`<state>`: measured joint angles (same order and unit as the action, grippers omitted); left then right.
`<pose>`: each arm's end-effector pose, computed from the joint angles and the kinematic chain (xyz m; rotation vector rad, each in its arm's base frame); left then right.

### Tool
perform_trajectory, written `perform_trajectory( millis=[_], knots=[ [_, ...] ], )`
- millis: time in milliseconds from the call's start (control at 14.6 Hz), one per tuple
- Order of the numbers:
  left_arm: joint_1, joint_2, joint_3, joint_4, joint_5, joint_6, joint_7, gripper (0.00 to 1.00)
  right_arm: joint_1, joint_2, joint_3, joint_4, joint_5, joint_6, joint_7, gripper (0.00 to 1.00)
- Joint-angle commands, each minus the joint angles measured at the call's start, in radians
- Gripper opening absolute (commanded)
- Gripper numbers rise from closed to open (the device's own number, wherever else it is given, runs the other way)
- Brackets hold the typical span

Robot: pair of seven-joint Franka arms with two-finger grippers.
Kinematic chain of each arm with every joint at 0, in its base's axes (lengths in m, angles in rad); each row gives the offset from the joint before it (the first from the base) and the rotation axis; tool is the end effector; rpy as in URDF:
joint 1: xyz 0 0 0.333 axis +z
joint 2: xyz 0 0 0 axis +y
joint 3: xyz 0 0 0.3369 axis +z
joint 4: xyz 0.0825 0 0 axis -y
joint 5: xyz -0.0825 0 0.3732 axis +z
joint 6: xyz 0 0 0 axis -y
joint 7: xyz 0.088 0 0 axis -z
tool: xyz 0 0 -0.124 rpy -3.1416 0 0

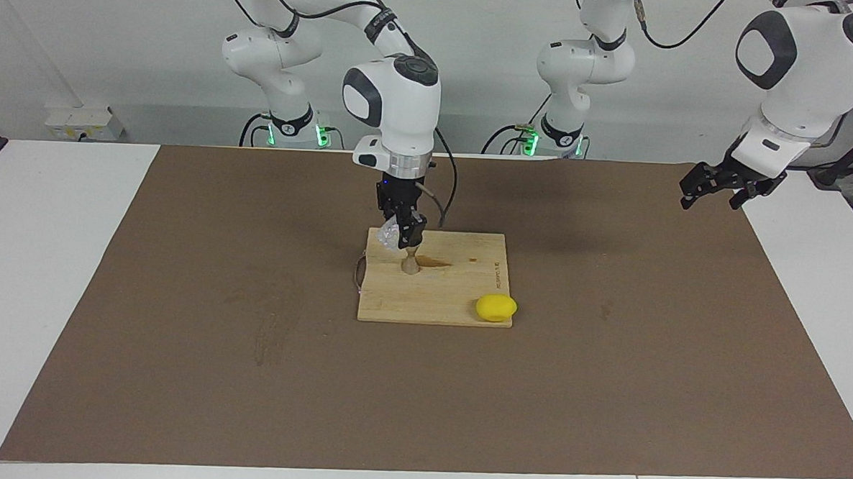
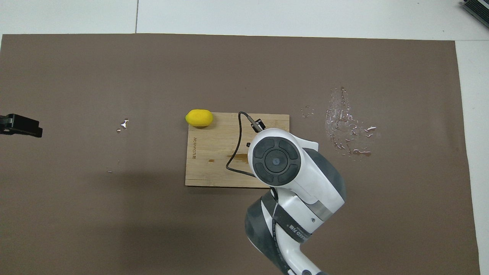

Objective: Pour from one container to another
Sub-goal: 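Tilt the clear glass with the right gripper to pour into the cup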

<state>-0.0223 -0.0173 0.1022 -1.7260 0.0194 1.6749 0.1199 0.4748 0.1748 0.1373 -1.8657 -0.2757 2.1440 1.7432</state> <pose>0.5395 0.0458 0.5748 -3.1264 0.0663 0.0555 0.5112 0.3353 0.4433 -2.7266 1.4836 -0.3736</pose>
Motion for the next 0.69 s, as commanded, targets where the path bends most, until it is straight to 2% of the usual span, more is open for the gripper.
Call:
perform_trajectory(
  millis=[0,617],
  knots=[
    [-0.008,-0.027,0.005,-0.027,0.008,0.003,-0.023,1.0,-0.001,-0.02,0.005,-0.018,-0.075,0.01,0.039,0.0],
    [-0.008,-0.027,0.005,-0.03,0.008,0.002,-0.023,1.0,0.01,-0.017,0.007,-0.007,-0.082,0.01,0.033,0.0]
  ],
)
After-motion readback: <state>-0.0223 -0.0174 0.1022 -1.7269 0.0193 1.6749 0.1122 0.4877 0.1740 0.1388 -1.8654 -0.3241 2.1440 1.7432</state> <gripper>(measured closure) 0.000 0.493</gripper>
